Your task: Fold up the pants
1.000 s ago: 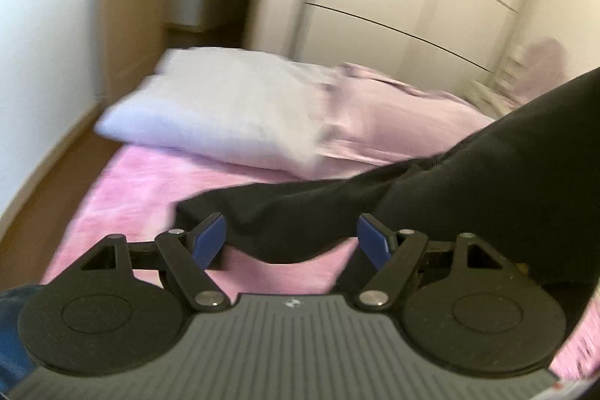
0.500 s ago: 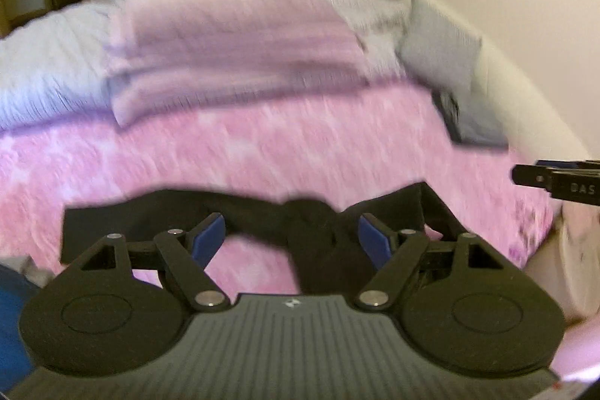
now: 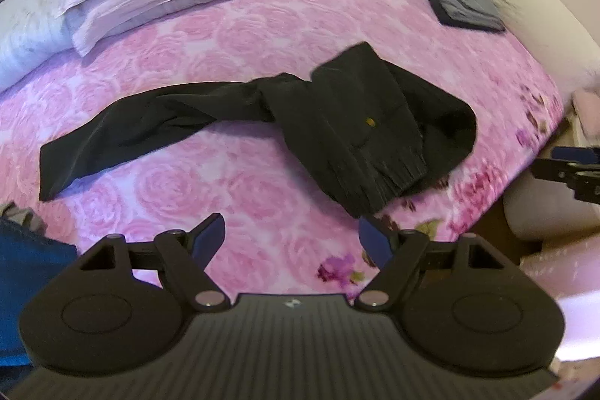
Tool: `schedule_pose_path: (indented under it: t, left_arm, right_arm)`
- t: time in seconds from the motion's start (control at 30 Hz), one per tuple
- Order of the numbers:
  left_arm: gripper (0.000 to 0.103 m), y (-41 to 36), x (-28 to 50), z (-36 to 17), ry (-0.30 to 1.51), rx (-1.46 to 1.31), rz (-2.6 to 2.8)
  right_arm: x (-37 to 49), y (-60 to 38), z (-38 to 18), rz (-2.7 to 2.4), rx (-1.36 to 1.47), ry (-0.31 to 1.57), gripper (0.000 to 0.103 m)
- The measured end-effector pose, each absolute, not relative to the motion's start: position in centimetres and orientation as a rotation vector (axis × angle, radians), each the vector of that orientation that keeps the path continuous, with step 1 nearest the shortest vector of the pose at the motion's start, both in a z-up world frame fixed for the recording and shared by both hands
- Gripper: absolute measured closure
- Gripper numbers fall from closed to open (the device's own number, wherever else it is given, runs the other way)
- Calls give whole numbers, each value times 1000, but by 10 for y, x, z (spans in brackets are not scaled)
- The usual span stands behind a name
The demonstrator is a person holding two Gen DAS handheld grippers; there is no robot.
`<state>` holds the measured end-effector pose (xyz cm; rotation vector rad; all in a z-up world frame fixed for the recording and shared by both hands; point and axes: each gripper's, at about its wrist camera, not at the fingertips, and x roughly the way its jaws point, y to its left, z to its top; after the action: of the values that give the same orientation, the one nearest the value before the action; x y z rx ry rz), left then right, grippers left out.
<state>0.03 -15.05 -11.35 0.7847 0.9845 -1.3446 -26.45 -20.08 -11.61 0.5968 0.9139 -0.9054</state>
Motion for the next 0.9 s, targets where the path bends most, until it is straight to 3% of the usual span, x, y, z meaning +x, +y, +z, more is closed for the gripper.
schedule_pose_path:
  t: [0.57,0.9]
  left_arm:
    - [26,-102,16,-115,938,842,-1453]
    - [26,-88,61,-132,994,759,-1332]
  right_arm:
    - [-225,-110,-140,-900,528,952,57]
    - [-192,-109,-171,-775,280,1034,57]
